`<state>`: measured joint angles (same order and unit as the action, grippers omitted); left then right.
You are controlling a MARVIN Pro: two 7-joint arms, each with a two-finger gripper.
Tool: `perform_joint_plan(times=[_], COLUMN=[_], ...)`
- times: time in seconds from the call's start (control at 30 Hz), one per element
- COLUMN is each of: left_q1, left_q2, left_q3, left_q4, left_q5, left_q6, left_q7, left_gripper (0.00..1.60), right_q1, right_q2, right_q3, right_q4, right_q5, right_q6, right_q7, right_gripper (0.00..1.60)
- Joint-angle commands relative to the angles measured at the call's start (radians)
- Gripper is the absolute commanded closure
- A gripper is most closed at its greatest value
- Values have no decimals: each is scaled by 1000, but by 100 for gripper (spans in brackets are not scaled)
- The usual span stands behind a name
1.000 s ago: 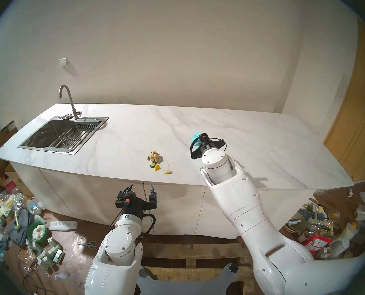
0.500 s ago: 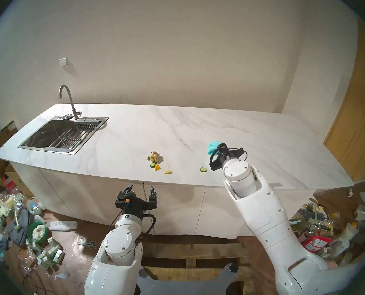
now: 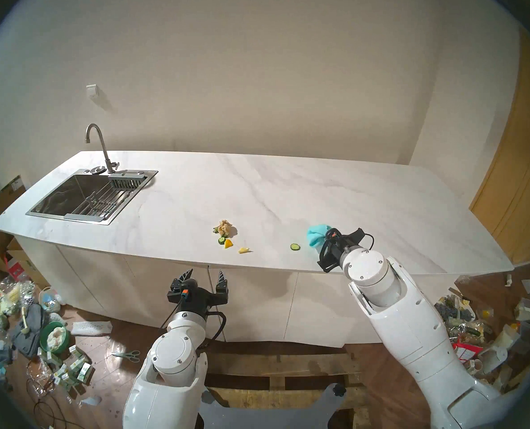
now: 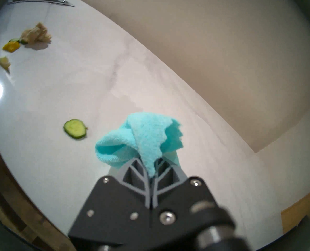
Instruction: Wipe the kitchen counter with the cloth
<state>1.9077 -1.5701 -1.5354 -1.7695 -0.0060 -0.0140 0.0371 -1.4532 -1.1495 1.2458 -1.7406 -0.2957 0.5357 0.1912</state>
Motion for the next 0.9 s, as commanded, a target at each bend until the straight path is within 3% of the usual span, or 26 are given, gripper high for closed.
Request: perform_joint_plan(times=[0.0, 0.2, 0.47, 0.73, 0.87], left_q1=[-5, -3, -3, -3, -3], left_q2=[1, 1, 2, 1, 1], left_q3=[3, 3, 3, 3, 3], left_q4=[-29, -33, -34, -33, -33], left_q5=[-2, -3, -3, -3, -3], left_q6=[-7, -5, -4, -5, -5], left_q7=[-5, -6, -6, -6, -6], left_gripper=[0, 0, 0, 0, 0], right_q1=[-42, -69, -38, -14, -6], right_q2=[107, 128, 78, 70, 106], right_q3=[-38, -62, -80, -69, -57], right_q4=[-111, -178, -149, -110, -92], right_q5=[-35, -61, -80, -94, -102], right_q6=[13, 81, 128, 129, 97], right_q7=[79, 115, 93, 67, 72], right_gripper=[160, 160, 160, 160, 160])
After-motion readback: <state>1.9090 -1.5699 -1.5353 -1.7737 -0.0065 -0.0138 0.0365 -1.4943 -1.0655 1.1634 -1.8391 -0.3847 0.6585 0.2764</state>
